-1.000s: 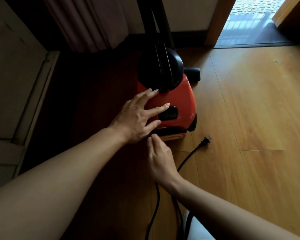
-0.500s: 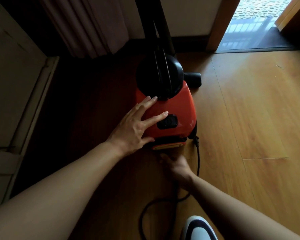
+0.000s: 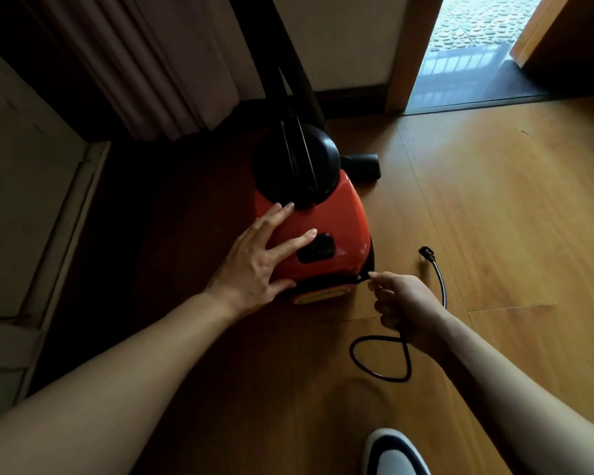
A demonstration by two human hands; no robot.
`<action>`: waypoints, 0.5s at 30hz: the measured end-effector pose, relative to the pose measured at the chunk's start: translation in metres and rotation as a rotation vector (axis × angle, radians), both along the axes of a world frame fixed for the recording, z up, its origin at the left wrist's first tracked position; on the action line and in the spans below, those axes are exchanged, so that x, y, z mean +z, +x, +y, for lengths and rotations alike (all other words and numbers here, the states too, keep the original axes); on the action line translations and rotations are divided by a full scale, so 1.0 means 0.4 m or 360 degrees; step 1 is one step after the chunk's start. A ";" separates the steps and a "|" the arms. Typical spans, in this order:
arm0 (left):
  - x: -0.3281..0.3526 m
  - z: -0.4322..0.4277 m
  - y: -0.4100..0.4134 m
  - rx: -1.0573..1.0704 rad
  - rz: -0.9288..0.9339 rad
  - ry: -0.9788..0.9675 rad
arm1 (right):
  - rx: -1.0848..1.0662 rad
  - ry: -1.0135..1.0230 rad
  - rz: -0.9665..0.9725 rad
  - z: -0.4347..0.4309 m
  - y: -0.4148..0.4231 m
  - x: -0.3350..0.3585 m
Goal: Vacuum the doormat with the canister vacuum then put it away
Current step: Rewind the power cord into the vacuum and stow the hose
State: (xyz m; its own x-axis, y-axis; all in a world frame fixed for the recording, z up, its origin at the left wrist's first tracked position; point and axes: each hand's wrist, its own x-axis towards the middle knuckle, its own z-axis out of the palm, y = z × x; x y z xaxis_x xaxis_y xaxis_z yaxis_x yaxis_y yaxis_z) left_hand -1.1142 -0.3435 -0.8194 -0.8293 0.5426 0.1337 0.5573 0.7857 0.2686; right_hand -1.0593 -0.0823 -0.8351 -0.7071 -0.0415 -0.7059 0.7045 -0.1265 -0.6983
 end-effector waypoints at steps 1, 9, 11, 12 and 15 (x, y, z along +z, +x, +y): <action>0.001 0.001 0.001 0.0007 -0.0005 0.0001 | 0.0012 -0.0020 0.0056 -0.005 0.004 0.010; 0.008 0.003 0.002 0.0015 -0.0009 0.0027 | 0.0188 -0.0102 0.0348 -0.135 0.051 0.099; 0.011 0.005 0.004 0.0017 -0.0018 0.0049 | 0.0203 -0.0167 0.0370 -0.174 0.072 0.097; 0.014 0.007 0.005 0.0027 -0.0044 0.0067 | 0.0209 -0.0214 0.0378 -0.193 0.080 0.093; 0.025 0.011 0.008 0.0061 -0.0159 0.0119 | 0.0218 -0.0347 0.0358 -0.250 0.096 0.070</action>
State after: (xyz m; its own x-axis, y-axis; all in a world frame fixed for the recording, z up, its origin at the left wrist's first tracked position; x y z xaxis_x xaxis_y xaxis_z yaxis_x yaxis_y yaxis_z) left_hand -1.1112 -0.3390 -0.8095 -0.8605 0.5017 0.0883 0.4946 0.7815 0.3802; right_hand -1.0209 -0.1821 -0.8069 -0.8215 -0.2795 -0.4970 0.5567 -0.2045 -0.8051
